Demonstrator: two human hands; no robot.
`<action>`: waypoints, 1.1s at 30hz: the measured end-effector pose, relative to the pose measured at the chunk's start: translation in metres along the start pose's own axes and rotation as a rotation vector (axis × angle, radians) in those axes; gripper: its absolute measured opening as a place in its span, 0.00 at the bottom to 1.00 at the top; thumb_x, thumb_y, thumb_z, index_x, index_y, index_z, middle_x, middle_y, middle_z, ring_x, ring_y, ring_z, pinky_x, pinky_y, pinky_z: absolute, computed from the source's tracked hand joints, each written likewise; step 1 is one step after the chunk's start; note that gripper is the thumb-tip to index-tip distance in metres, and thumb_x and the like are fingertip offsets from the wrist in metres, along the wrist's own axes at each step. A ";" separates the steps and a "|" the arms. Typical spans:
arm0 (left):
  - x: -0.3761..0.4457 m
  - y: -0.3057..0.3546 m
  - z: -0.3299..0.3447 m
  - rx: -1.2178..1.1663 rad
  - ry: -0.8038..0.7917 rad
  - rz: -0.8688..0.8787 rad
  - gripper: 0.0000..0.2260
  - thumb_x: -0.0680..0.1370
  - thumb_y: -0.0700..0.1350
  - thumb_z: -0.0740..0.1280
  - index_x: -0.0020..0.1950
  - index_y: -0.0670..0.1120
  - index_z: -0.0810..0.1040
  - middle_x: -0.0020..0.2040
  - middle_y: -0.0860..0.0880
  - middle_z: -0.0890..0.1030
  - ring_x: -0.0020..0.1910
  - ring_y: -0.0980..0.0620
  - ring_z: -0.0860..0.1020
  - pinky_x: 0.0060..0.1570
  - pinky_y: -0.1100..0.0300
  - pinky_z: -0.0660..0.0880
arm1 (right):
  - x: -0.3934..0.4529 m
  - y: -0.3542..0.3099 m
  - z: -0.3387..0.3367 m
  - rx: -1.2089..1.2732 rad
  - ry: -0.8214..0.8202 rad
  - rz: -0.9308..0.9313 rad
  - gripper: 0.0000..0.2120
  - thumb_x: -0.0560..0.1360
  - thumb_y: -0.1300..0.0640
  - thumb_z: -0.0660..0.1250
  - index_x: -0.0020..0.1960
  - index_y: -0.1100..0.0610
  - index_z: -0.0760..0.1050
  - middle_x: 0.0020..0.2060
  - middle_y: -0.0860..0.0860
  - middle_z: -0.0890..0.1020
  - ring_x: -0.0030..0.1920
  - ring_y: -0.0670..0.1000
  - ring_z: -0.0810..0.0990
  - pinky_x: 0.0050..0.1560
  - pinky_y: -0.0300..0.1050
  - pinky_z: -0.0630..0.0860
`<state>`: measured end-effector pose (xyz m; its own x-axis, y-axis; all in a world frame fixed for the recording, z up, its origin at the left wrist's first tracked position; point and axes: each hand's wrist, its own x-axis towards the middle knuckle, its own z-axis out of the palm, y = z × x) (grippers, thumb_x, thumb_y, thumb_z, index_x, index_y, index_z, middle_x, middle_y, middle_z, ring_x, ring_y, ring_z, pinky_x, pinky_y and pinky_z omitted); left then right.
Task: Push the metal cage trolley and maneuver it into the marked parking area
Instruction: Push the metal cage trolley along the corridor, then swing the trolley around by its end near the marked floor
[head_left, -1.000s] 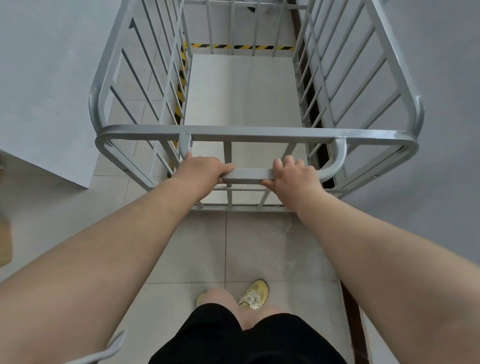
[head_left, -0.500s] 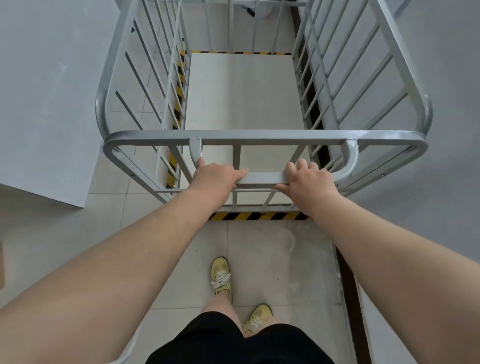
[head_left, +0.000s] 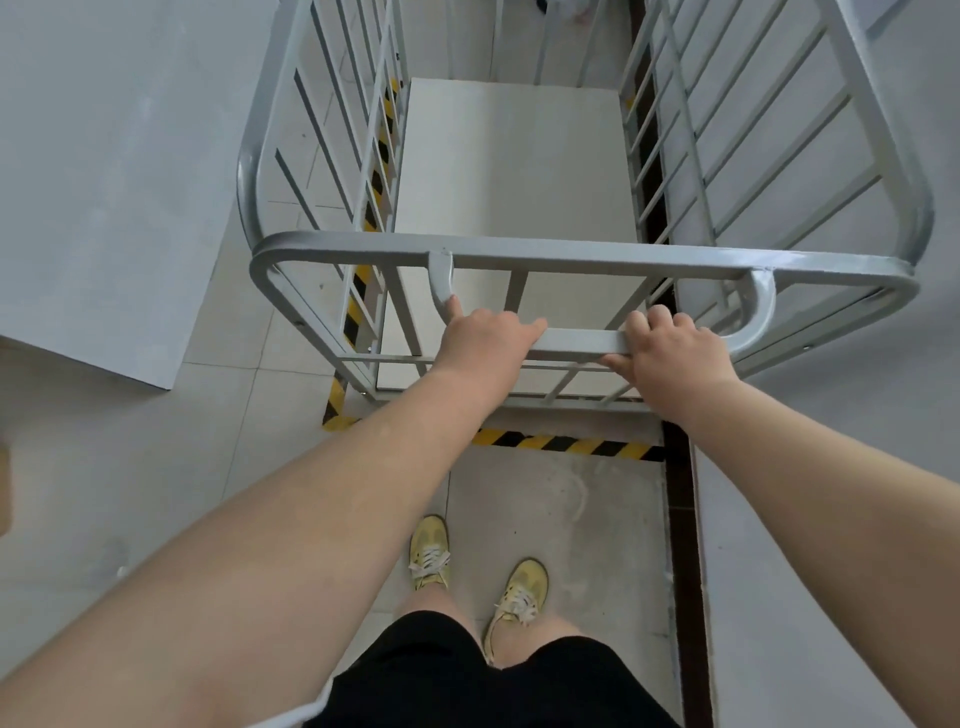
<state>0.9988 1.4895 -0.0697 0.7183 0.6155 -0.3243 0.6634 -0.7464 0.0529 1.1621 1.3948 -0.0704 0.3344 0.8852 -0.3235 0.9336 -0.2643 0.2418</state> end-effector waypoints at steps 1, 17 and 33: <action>0.000 0.003 -0.001 0.001 0.004 0.000 0.26 0.78 0.32 0.58 0.73 0.51 0.61 0.52 0.46 0.78 0.54 0.41 0.76 0.70 0.35 0.56 | 0.001 0.003 0.001 -0.002 -0.002 0.001 0.27 0.79 0.38 0.49 0.64 0.59 0.64 0.56 0.56 0.73 0.55 0.56 0.74 0.50 0.48 0.72; -0.047 -0.031 0.028 -0.132 0.098 0.003 0.27 0.82 0.47 0.57 0.78 0.51 0.49 0.79 0.50 0.49 0.78 0.48 0.47 0.76 0.50 0.49 | 0.006 0.008 -0.010 0.077 0.050 0.000 0.33 0.75 0.33 0.51 0.66 0.59 0.64 0.59 0.56 0.73 0.58 0.57 0.75 0.40 0.48 0.71; -0.140 -0.280 0.017 -0.237 0.092 -0.407 0.21 0.78 0.47 0.61 0.72 0.50 0.67 0.69 0.48 0.72 0.67 0.44 0.70 0.56 0.49 0.73 | 0.065 -0.270 -0.115 0.295 0.166 -0.110 0.30 0.76 0.39 0.60 0.69 0.58 0.62 0.65 0.56 0.71 0.64 0.59 0.72 0.64 0.58 0.68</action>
<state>0.7089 1.6082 -0.0552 0.3984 0.8738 -0.2789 0.9166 -0.3680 0.1562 0.9173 1.5672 -0.0515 0.2265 0.9583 -0.1744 0.9680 -0.2413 -0.0689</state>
